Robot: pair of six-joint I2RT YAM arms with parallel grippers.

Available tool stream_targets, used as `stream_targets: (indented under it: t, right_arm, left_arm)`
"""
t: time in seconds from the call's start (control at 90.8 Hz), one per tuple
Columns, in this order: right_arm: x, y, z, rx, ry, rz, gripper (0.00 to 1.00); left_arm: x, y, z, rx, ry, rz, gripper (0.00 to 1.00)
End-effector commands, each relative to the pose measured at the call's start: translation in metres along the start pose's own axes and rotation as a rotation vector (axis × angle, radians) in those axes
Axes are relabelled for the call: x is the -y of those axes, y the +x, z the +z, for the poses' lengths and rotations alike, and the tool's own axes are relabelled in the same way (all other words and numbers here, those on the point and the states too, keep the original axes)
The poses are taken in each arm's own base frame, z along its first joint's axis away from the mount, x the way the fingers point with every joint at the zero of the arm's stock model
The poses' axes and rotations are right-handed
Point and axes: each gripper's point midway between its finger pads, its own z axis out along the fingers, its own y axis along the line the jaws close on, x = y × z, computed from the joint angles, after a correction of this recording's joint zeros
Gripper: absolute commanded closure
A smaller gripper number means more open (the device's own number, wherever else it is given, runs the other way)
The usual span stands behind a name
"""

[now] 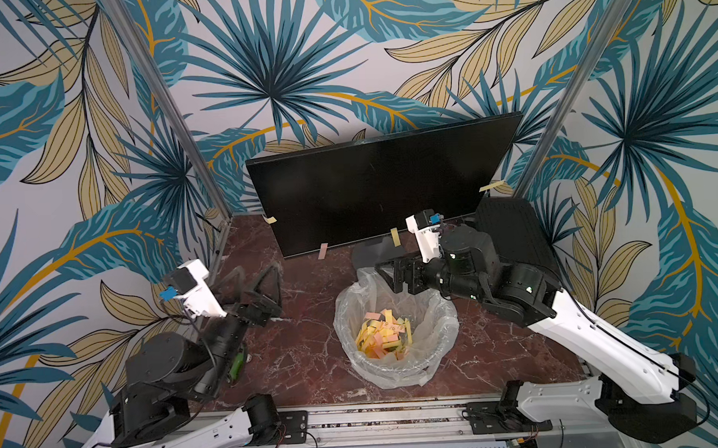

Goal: Remove the sticky note from the monitor
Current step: Place the sticky note in the trash bin, then tear off the sticky note from the monitor.

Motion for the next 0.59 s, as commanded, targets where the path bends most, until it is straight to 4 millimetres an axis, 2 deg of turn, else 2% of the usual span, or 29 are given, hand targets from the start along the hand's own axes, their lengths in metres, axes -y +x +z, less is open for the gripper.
stream_targets:
  t: [0.0,0.143,0.308,0.474,0.584]
  right_arm:
    - [-0.027,-0.009,0.009,0.002,-0.111,0.008,0.1]
    - [-0.044,-0.009,0.022,-0.016,-0.148,0.003,0.1]
    - [-0.058,-0.006,0.032,-0.033,-0.169,-0.012,0.1]
    - [-0.067,-0.002,0.041,-0.042,-0.18,-0.012,0.1]
    - [-0.074,0.0,0.046,-0.05,-0.182,-0.018,0.1]
  left_arm:
    - [-0.033,-0.026,-0.013,0.106,-0.145,-0.001,0.0]
    - [-0.042,-0.056,-0.024,0.161,-0.186,-0.003,0.0]
    - [-0.044,-0.07,-0.022,0.122,-0.178,0.013,0.0]
    - [-0.066,-0.072,-0.019,0.046,-0.096,-0.094,0.0]
    - [-0.061,-0.073,-0.017,0.05,-0.096,-0.034,0.0]
